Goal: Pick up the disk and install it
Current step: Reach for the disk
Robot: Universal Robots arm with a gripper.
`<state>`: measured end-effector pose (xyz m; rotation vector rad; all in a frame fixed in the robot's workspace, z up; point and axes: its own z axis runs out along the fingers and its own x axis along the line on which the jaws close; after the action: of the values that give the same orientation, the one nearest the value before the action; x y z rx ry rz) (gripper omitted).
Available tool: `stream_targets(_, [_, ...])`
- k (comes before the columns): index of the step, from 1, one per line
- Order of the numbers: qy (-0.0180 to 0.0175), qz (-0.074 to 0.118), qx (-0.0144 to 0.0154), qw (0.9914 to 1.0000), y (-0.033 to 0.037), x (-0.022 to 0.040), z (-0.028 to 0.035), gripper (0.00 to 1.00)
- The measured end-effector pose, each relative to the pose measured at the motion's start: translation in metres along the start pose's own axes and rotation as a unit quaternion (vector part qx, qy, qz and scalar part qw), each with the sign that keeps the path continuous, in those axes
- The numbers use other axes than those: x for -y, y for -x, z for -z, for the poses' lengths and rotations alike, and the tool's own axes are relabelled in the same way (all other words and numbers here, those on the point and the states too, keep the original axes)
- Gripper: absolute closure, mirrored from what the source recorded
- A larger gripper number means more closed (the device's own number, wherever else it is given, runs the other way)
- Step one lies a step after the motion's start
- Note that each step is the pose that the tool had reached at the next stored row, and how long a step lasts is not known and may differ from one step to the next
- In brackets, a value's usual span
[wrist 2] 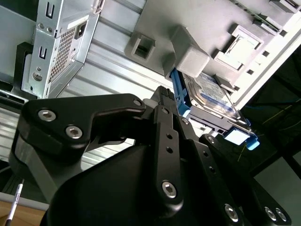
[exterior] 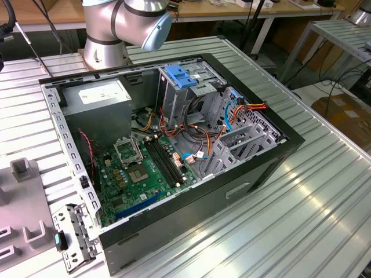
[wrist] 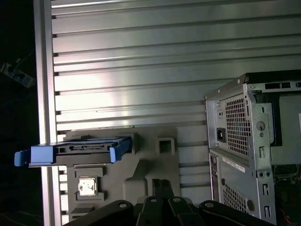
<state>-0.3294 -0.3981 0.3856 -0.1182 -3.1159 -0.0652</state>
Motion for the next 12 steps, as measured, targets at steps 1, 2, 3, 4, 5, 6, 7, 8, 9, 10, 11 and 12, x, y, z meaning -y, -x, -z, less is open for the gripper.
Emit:
stream_targets(1, [0.0, 0.0, 0.0, 1.0, -0.0001, 0.0, 0.0, 0.89])
stream_targets(2, [0.0, 0.0, 0.0, 1.0, -0.0003, 0.0, 0.0, 0.89])
stream_targets(3, [0.0, 0.0, 0.0, 1.0, -0.0003, 0.0, 0.0, 0.89])
stream_targets(4, [0.0, 0.0, 0.0, 1.0, -0.0003, 0.0, 0.0, 0.89])
stream_targets(5, [0.0, 0.0, 0.0, 1.0, -0.0003, 0.0, 0.0, 0.89])
stream_targets(6, [0.0, 0.0, 0.0, 1.0, -0.0003, 0.0, 0.0, 0.89])
stream_targets(7, [0.0, 0.0, 0.0, 1.0, -0.0003, 0.0, 0.0, 0.89])
stream_targets(8, [0.0, 0.0, 0.0001, 1.0, -0.0003, 0.0, -0.0001, 0.89])
stream_targets(9, [0.0, 0.0, 0.0, 1.0, -0.0004, 0.0, 0.0, 0.89])
stream_targets(10, [0.0, 0.0, 0.0, 1.0, -0.0004, 0.0, -0.0001, 0.89])
stream_targets(11, [0.0, 0.0, 0.0001, 1.0, -0.0005, 0.0, -0.0001, 0.89])
stream_targets(12, [0.0, 0.0, 0.0, 1.0, -0.0012, 0.0001, -0.0001, 0.89])
